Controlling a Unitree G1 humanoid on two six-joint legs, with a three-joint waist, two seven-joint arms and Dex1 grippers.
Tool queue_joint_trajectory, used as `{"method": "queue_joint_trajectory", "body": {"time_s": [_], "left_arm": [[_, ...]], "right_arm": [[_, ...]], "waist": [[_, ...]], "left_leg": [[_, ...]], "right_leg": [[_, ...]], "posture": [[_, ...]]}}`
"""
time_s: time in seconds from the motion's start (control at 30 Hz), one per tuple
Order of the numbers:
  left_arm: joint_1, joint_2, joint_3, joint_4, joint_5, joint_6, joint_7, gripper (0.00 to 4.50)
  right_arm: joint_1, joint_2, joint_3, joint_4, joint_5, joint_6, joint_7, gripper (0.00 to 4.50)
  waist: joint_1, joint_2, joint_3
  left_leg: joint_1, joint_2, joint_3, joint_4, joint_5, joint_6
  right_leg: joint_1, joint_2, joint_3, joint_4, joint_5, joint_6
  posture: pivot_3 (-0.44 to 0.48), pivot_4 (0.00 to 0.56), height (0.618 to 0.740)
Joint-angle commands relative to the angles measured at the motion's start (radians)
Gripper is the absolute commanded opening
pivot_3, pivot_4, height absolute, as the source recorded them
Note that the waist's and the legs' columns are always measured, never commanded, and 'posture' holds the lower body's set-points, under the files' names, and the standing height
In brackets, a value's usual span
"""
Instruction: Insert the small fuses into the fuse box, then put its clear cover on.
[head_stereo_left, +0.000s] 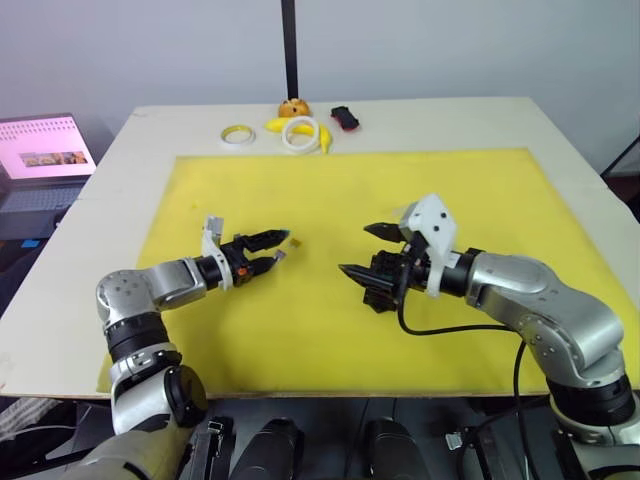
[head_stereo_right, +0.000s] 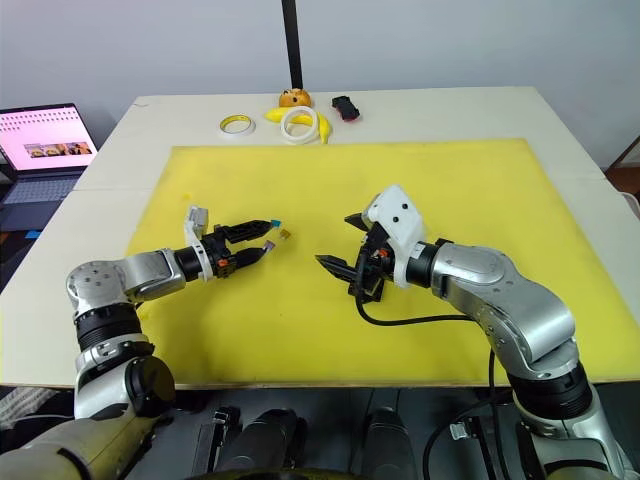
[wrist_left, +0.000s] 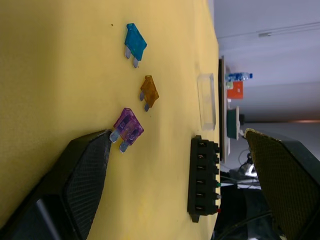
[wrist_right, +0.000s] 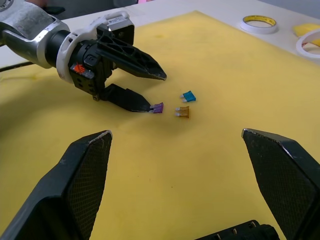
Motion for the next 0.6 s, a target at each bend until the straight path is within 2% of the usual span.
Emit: {"method": "queue_joint_trajectory", "body": {"time_s": [0.03,0.27,0.4,0.6], "left_arm": [[0.005,-0.019,-0.037,0.021,0.019,-0.003,0.000,3.66],[0.016,-0.022,-0.042,0.021,0.035,-0.024,-0.012,3.66],[0.027,-0.018,-0.068,0.022,0.057,-0.041,-0.018,2.38],[0.034,-0.006,-0.085,0.047,0.088,-0.077,-0.032,2.38]], "right_arm": [[-0.009,0.000,-0.019,-0.032,0.006,-0.007,0.000,4.50],[-0.013,-0.002,-0.023,-0.029,0.004,-0.007,0.001,4.50],[-0.015,-0.004,-0.027,-0.030,0.006,-0.006,0.002,4.50],[-0.012,-0.010,-0.034,-0.033,0.008,-0.006,0.004,4.50]], "waist": [[0.000,0.000,0.000],[0.000,0.000,0.000],[-0.001,0.000,0.000],[0.000,0.000,0.000]], "left_leg": [[0.000,0.000,0.000,0.000,0.000,0.000],[0.000,0.000,0.000,0.000,0.000,0.000],[0.000,0.000,0.000,0.000,0.000,0.000],[0.000,0.000,0.000,0.000,0.000,0.000]], "right_leg": [[0.000,0.000,0.000,0.000,0.000,0.000],[0.000,0.000,0.000,0.000,0.000,0.000],[0.000,0.000,0.000,0.000,0.000,0.000],[0.000,0.000,0.000,0.000,0.000,0.000]], "posture": [[0.000,0.150,0.740],[0.000,0.150,0.740],[0.000,0.150,0.740],[0.000,0.150,0.740]]}}
